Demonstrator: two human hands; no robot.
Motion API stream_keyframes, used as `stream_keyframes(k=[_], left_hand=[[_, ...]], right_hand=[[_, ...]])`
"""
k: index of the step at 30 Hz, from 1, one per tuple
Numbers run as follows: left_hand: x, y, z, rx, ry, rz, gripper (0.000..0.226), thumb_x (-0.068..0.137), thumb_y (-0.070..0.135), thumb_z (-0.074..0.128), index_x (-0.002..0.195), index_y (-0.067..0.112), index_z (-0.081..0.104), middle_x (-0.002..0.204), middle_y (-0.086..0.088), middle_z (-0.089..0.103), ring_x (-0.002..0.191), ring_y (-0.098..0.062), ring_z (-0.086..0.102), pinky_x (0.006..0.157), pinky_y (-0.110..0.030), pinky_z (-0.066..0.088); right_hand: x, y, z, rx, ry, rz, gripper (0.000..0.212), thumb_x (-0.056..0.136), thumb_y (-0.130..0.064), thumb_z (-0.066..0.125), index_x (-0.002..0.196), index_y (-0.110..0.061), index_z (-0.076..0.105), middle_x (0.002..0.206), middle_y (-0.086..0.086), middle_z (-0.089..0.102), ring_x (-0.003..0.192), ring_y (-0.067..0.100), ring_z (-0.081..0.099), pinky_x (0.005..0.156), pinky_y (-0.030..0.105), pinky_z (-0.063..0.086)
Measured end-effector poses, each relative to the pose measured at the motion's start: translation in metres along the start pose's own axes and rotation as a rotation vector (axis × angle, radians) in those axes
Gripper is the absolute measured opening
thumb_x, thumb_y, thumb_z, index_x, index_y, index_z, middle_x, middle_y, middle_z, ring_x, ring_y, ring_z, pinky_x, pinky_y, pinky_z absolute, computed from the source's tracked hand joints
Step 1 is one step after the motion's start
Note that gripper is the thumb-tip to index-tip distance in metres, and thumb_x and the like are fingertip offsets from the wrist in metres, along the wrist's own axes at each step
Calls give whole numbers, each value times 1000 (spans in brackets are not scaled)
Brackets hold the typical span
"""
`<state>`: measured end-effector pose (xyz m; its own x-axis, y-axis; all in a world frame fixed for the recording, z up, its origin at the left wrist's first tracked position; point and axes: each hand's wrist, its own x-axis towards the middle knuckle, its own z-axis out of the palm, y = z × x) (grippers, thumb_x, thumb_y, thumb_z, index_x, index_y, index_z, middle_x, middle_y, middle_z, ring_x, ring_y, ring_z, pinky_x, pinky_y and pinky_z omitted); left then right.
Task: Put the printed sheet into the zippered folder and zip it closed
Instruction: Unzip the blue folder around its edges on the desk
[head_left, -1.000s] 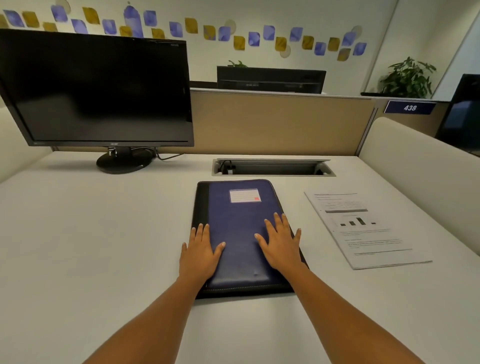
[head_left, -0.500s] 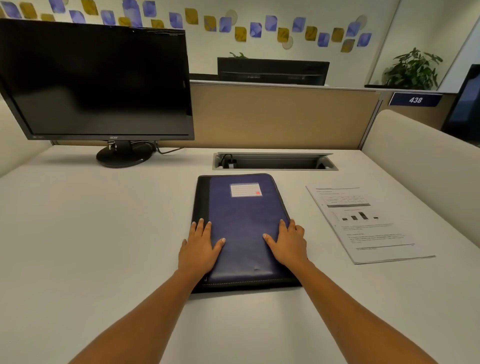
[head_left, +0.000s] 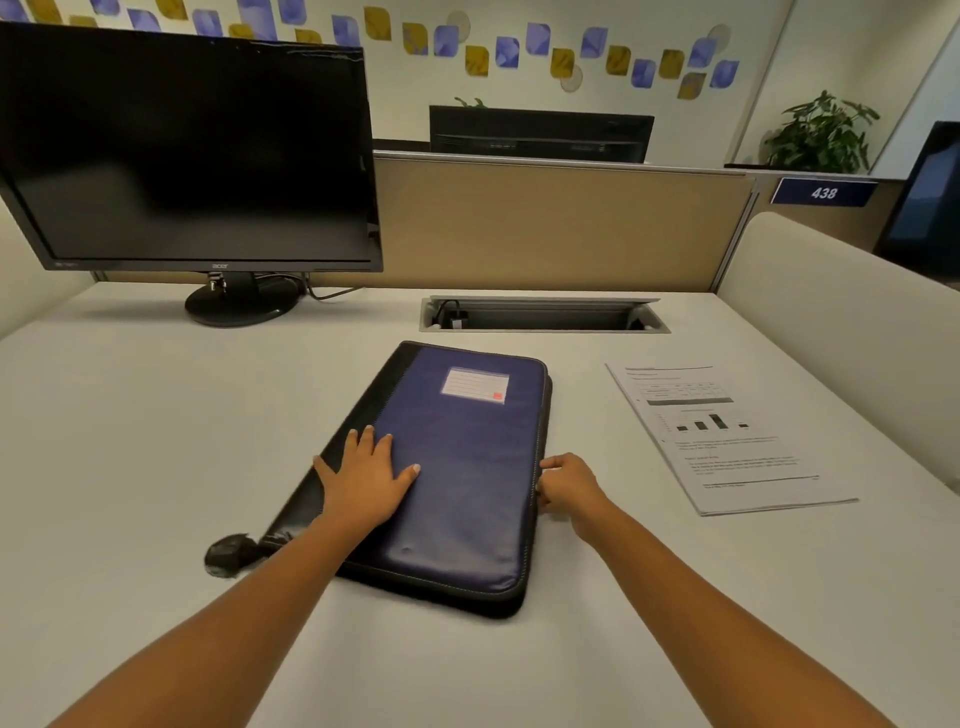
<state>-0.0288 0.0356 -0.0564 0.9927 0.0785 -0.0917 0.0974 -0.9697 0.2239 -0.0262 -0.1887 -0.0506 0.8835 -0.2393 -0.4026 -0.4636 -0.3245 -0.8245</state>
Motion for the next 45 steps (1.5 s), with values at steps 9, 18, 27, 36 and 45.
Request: stream_keyframes(k=[9,18,27,36,45], left_hand=[[-14,54,7,19,-109,122,83,84,67,35,148,20,9,158,-4,3,145,-26,-1,110,-64,2],[-7,52,2,119,-224,209,88,82,51,58,148,22,7,157,-5,1,144,-31,-2,106,-69,7],[-4,36,-11,148,-343,323,82,82,40,60,147,20,14,157,-6,2,145,-27,0,106,-69,9],[-7,-12,-32,306,-482,594,82,79,32,59,147,23,13,158,-2,-4,145,-17,-2,112,-62,5],[0,-47,-47,322,-512,657,78,77,34,61,144,39,19,156,15,-1,142,-1,-2,114,-53,2]], right_hand=[[-30,-1,14,19,-586,-87,19,91,-2,44,104,-9,56,101,9,67,84,19,66,63,22,52],[-9,-1,3,-28,-360,-130,14,91,-9,51,101,-6,60,92,10,67,71,15,63,60,24,53],[16,2,-15,23,-98,-162,7,88,-8,54,86,-11,60,89,9,64,68,12,58,57,21,50],[33,-2,-22,15,109,-159,46,89,-27,56,128,-5,44,125,14,53,111,32,54,97,44,48],[33,-5,-19,-180,-134,-140,14,88,-20,59,88,-6,56,87,12,59,76,23,55,73,30,48]])
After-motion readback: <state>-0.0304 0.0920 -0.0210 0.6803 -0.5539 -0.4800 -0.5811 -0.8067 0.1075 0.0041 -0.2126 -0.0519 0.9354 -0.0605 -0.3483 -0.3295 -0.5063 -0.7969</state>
